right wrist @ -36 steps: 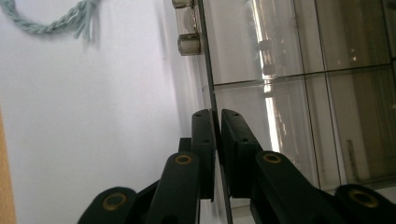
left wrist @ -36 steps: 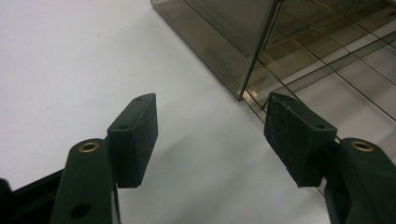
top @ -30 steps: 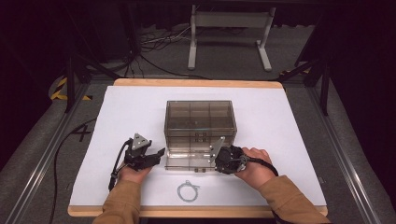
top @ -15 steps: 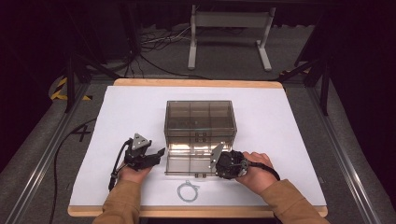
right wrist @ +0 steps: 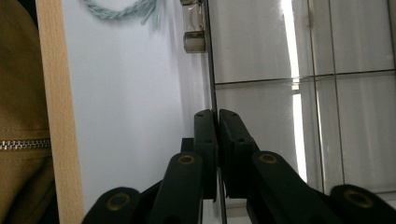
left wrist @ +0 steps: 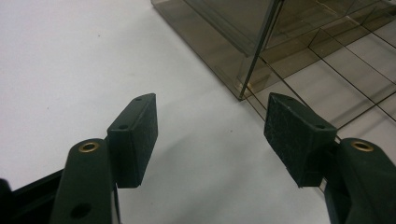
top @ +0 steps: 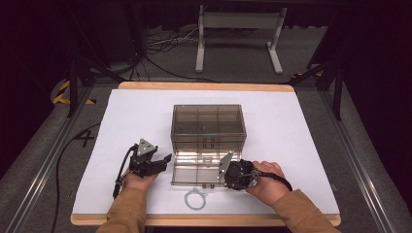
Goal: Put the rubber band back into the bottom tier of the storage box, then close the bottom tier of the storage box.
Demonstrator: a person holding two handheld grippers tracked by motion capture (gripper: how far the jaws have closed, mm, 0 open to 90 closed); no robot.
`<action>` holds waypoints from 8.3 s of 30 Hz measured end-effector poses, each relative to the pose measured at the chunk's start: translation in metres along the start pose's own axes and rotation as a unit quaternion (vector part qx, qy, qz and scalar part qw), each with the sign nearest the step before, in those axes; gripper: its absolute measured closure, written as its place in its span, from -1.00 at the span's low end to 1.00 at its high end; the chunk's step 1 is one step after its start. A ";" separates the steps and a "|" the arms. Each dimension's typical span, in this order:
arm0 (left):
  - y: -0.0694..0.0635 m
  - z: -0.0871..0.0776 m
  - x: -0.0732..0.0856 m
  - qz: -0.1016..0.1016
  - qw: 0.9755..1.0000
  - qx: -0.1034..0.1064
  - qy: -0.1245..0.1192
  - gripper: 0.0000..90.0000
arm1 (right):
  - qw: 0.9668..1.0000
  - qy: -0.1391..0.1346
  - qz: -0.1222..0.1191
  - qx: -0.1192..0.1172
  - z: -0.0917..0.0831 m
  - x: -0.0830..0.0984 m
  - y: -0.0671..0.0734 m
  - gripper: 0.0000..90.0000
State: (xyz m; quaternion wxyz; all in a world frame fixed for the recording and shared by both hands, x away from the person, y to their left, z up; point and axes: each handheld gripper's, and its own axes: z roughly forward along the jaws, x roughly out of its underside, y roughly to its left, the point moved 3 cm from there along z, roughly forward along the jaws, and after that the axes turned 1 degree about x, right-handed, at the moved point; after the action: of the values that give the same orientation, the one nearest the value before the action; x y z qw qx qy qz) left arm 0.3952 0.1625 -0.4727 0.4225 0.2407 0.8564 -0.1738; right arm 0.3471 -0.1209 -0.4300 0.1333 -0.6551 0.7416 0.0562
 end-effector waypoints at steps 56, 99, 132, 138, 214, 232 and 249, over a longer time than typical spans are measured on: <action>0.000 0.001 -0.001 0.002 1.000 -0.003 0.003 -0.20 | 0.994 -0.096 0.041 0.008 -0.013 -0.031 0.017 0.72; -0.001 0.001 -0.001 0.005 1.000 0.000 0.004 -0.20 | 0.997 -0.075 0.013 0.022 0.030 -0.069 0.039 0.65; -0.001 0.001 -0.001 0.006 1.000 -0.001 0.004 -0.20 | 0.996 -0.087 0.026 0.007 0.021 -0.074 0.037 0.93; -0.001 0.001 -0.001 0.006 1.000 -0.001 0.004 -0.20 | 0.995 -0.092 0.028 0.009 0.014 -0.075 0.037 0.93; -0.001 0.002 -0.001 0.004 1.000 0.001 0.004 -0.20 | 0.987 -0.093 0.106 0.078 -0.020 -0.056 -0.026 0.92; -0.001 0.002 -0.001 0.005 1.000 0.001 0.004 -0.20 | 0.990 -0.073 0.104 0.057 -0.002 -0.052 -0.027 0.92; -0.001 0.002 -0.001 0.006 1.000 -0.002 0.004 -0.20 | 0.991 -0.068 0.102 0.043 0.010 -0.049 -0.029 0.91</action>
State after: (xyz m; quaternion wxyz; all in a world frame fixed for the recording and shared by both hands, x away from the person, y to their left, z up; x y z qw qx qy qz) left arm 0.3963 0.1605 -0.4731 0.4210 0.2459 0.8567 -0.1686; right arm 0.3823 -0.0758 -0.4238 0.2052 -0.5640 0.7956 0.0823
